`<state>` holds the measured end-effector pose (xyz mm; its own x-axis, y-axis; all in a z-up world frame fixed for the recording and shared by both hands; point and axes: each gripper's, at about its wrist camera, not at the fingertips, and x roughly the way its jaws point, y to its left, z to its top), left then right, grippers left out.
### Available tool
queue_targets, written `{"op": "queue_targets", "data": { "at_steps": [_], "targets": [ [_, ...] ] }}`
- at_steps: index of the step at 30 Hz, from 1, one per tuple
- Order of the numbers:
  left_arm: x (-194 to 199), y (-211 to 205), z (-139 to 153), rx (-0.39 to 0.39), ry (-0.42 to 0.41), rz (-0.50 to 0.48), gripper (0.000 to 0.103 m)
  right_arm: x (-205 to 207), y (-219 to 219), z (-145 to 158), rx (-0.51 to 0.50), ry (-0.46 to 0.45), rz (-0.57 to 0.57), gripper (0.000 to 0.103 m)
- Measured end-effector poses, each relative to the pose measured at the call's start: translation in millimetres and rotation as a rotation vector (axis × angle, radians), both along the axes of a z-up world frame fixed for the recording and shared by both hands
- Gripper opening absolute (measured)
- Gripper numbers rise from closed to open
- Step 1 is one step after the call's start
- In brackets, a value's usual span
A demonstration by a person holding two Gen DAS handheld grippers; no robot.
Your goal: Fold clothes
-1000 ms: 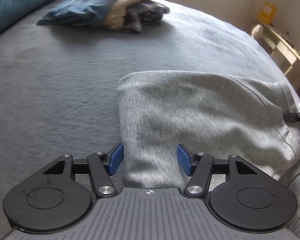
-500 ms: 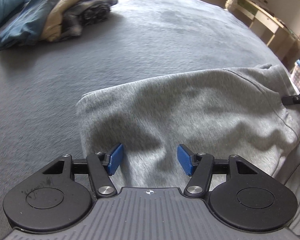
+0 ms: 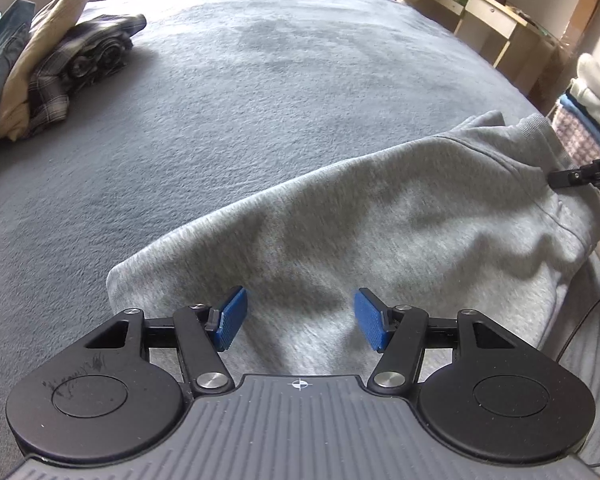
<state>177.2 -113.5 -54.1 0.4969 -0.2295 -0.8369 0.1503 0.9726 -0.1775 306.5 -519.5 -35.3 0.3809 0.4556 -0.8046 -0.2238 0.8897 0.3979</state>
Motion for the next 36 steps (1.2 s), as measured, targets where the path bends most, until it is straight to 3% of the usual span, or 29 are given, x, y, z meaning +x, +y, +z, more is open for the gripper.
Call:
{"op": "queue_targets", "data": {
  "at_steps": [6,10,15,18,22,24,26,30,33,36],
  "targets": [
    [5,-8,-2,0.014,0.006,-0.013,0.059,6,-5,-6,-0.027,-0.033,0.034,0.019],
    [5,-9,-4,0.019,0.006,-0.019,0.059,7,-2,-16,-0.104,-0.080,0.064,0.023],
    [1,-2,-3,0.027,-0.003,-0.004,0.060,1,11,-15,-0.288,-0.169,0.045,0.057],
    [-3,9,2,0.024,-0.015,0.020,0.060,-9,25,-4,-0.435,-0.268,0.014,0.068],
    [-12,29,12,0.034,-0.039,0.064,0.060,-27,42,13,-0.516,-0.394,-0.049,0.068],
    [-17,43,17,0.035,-0.055,0.090,0.060,-40,52,26,-0.442,-0.455,-0.024,0.054],
    [-25,55,19,0.023,-0.058,0.111,0.060,-53,76,35,-0.340,-0.474,0.075,0.039],
    [-47,67,15,0.000,-0.039,0.125,0.060,-64,139,33,-0.230,-0.436,0.256,0.026],
    [-64,69,5,-0.014,-0.027,0.111,0.060,-50,166,18,-0.216,-0.367,0.268,0.026],
    [-76,70,-14,-0.031,0.021,0.105,0.060,-23,174,-22,-0.278,-0.196,0.221,0.026]
  ]
}}
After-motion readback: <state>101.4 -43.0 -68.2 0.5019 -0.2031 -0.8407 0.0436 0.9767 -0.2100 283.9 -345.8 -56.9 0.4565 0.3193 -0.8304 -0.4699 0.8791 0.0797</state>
